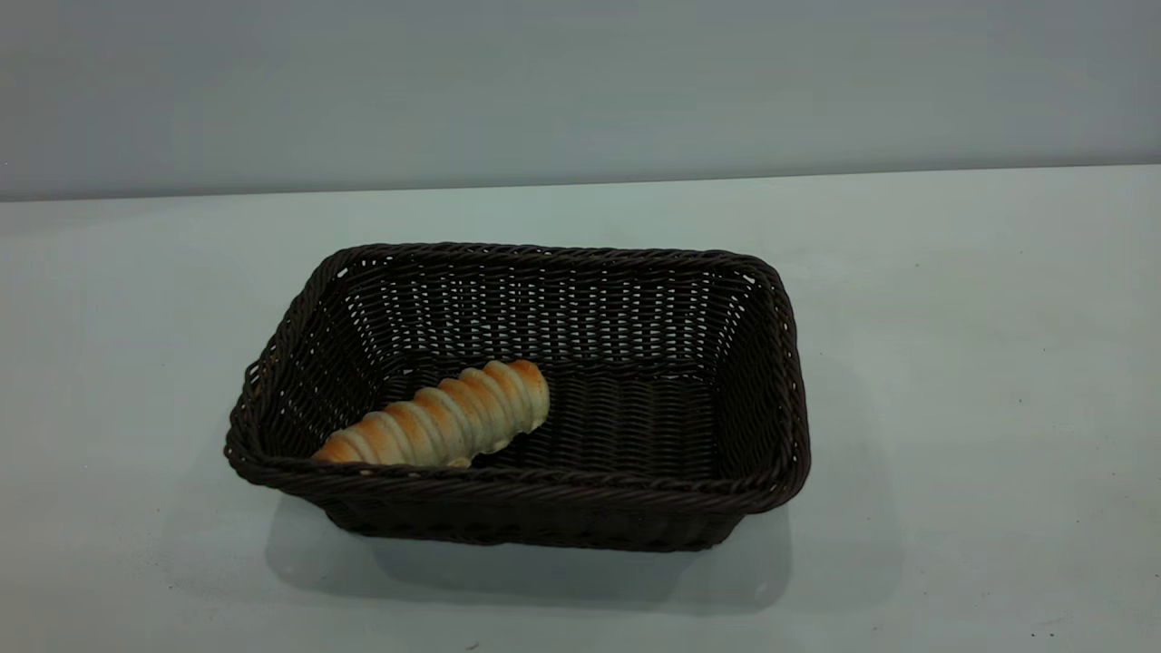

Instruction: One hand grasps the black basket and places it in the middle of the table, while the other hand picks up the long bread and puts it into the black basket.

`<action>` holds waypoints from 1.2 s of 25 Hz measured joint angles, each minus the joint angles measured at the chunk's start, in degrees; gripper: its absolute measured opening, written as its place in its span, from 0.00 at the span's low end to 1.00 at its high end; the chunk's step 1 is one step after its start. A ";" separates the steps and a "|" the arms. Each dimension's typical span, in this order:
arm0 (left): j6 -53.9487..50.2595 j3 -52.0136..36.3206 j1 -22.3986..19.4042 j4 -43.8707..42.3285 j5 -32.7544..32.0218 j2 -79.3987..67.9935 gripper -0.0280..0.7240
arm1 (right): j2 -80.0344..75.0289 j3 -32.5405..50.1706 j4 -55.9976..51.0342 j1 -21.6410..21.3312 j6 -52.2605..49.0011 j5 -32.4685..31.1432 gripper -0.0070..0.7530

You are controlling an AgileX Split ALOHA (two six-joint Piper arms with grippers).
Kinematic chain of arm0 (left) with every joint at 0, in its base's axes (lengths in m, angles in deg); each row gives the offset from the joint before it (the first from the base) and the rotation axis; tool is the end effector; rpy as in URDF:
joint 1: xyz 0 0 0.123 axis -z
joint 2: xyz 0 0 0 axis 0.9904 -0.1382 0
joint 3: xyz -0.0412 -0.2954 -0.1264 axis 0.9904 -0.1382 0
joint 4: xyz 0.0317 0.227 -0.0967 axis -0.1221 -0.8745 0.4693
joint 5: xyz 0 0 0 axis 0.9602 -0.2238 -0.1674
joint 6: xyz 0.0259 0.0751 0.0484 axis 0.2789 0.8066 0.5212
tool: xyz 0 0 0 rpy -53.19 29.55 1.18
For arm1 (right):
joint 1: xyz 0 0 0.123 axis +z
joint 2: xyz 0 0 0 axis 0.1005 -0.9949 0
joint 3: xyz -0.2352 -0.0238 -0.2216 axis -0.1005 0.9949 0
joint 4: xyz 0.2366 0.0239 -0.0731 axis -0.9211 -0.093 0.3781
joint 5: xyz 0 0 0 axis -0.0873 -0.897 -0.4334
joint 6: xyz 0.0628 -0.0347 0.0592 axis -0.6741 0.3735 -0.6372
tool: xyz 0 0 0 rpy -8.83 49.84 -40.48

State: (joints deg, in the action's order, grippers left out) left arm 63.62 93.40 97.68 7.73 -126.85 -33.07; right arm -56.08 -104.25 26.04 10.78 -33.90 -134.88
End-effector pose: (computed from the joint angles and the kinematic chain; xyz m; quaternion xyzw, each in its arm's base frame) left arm -0.0417 0.0166 0.2789 0.0996 0.8777 -0.0459 0.4665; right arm -0.0302 -0.0061 0.2652 -0.1898 0.8827 0.0494 0.4270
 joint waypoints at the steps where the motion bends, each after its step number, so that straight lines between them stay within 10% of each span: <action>1: 0.00 0.00 0.00 0.00 0.00 0.00 0.78 | 0.00 0.00 0.00 0.00 0.00 0.00 0.62; 30: 0.54 -2.73 -1.42 0.05 1.39 0.00 0.78 | 2.12 0.00 -0.07 -4.63 -0.06 0.00 0.62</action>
State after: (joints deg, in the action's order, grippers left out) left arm 64.16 90.66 96.27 7.78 -125.46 -33.07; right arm -53.96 -104.25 25.98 6.15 -33.96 -134.88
